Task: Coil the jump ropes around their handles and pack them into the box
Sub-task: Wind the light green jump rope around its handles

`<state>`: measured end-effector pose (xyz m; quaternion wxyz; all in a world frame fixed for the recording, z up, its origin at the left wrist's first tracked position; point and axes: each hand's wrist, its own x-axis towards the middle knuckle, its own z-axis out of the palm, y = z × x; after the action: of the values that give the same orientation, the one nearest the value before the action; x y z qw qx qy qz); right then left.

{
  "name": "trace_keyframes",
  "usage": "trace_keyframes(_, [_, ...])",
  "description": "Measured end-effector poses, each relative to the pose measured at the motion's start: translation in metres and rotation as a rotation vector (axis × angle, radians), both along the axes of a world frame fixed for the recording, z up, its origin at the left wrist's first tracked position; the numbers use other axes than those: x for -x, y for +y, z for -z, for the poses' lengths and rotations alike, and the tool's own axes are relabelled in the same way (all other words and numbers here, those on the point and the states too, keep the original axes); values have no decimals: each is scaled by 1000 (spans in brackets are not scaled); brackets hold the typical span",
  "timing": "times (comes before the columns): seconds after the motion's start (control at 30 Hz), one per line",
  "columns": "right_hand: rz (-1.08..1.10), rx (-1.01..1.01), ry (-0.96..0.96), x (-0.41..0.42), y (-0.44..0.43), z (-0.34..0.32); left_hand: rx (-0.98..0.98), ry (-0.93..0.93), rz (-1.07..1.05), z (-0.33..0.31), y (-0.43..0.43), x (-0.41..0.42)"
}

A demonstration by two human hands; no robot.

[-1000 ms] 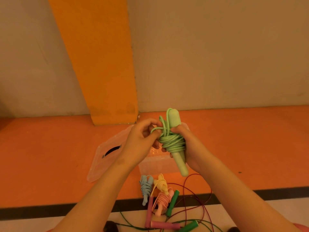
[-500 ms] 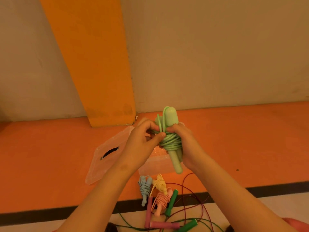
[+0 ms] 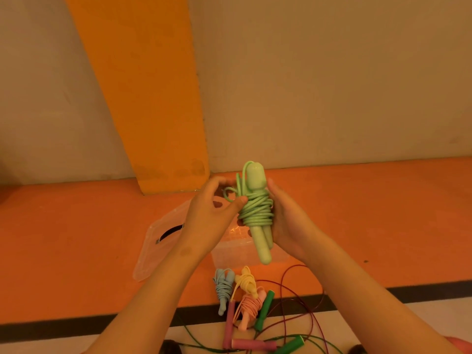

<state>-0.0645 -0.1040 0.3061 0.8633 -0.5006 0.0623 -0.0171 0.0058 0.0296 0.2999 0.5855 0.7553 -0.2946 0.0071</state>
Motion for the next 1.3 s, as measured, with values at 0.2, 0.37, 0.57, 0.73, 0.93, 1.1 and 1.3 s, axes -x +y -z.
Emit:
trace_keyframes(0.2, [-19,-10,9,-7,-6,7,-24,47,36,-2,4,-4])
trace_keyframes(0.37, [39,-15,26,-7,-10,12,-100,-21,66,5,1,1])
trace_keyframes(0.57, [94,-6,50,-7,-12,16,-104,-81,51,5,-1,3])
trace_keyframes(0.73, [89,109,13,0,-7,11,-55,-63,22,6,-3,2])
trace_keyframes(0.93, [164,233,42,2,-8,10,-137,-120,86,7,-2,3])
trace_keyframes(1.1, [169,205,-16,2,-2,10,113,268,109,4,-9,14])
trace_keyframes(1.3, [204,100,-43,1,5,8,343,602,177,1,-7,11])
